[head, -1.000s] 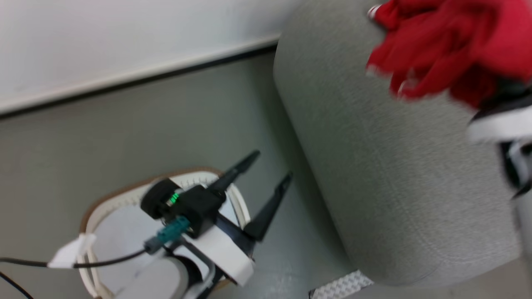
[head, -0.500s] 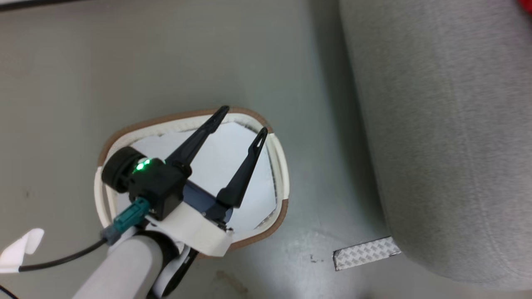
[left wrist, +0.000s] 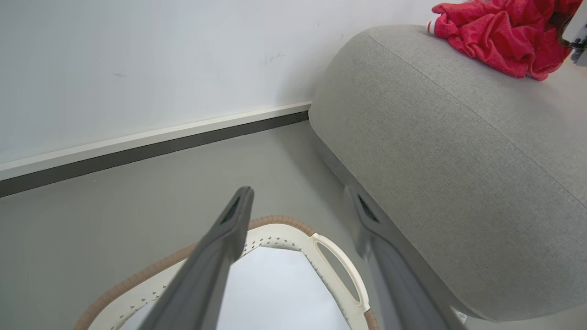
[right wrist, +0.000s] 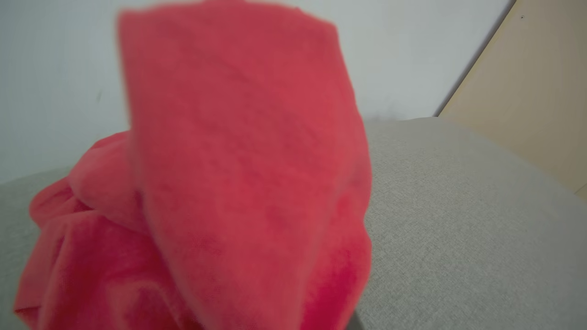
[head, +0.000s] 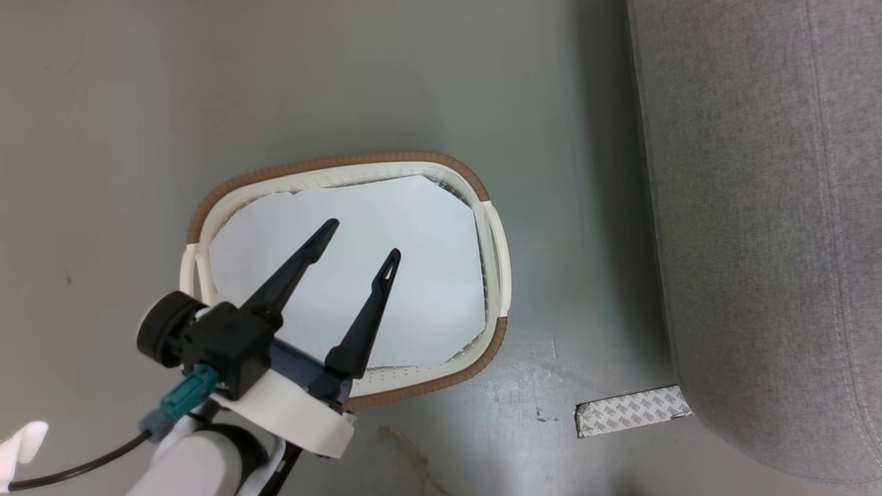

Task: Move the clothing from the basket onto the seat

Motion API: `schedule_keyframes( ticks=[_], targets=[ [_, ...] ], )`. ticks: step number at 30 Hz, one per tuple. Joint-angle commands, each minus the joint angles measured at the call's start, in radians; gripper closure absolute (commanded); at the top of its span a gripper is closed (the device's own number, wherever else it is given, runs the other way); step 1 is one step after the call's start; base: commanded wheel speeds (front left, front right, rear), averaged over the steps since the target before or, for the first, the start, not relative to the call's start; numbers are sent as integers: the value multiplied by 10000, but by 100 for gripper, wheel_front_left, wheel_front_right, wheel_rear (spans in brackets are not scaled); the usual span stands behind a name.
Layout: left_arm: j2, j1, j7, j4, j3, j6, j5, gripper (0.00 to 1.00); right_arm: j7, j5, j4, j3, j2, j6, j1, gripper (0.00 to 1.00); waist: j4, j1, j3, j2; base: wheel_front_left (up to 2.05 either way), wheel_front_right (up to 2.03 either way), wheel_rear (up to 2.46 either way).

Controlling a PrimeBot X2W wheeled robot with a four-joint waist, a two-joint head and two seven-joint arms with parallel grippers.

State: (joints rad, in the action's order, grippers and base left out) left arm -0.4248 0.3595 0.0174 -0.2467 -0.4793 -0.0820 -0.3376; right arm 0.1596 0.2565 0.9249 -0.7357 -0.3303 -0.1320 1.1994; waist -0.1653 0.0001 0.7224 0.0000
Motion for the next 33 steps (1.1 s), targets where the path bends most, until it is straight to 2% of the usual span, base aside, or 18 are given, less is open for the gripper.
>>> schedule_keyframes(
  ticks=[1,2,3,4,5,6,12,20,23,27,33],
  targets=[
    [-74,-88,17,-70,51,-51,-109,0,109,112,58,-107,55,26,-30,100,-26,-1,-51,0,0,0,0],
    [-94,-141,8,-75,71,-84,-128,0,192,277,118,-258,133,26,41,97,-46,-1,-88,0,0,0,0],
    [-99,-181,10,-83,87,-125,-150,0,276,474,183,-338,202,26,106,84,-78,-1,-139,0,0,0,0],
    [-90,-215,22,-98,110,-156,-163,0,318,590,251,-412,256,26,163,54,-111,-1,-193,0,0,0,0],
    [-77,-228,48,-105,137,-193,-193,0,391,718,306,-428,278,26,193,6,-146,-1,-251,0,0,0,0],
    [-63,-238,70,-99,162,-215,-235,0,426,846,376,-440,286,26,231,0,-187,-1,-315,0,0,0,0],
    [88,-254,371,173,343,-297,-379,0,698,1277,918,-76,366,26,-161,0,-430,-1,-979,0,0,0,0],
    [352,-675,1049,947,600,-437,-903,0,1026,862,821,871,803,26,-1802,0,-619,-1,-2325,0,0,0,0],
    [343,-1005,1332,1284,760,-524,-975,0,1055,531,245,1376,1186,26,-2582,0,-672,-1,-2846,0,0,0,0],
    [440,-1495,1749,1731,953,-635,-1213,0,1054,-183,-1196,2257,1714,26,-3892,0,-632,-1,-3584,0,0,0,0],
    [591,-2224,2281,2408,1349,-1019,-1193,0,1058,-959,-3446,3677,2101,27,-5961,0,-303,-1,-4631,0,0,0,0]
  ],
)
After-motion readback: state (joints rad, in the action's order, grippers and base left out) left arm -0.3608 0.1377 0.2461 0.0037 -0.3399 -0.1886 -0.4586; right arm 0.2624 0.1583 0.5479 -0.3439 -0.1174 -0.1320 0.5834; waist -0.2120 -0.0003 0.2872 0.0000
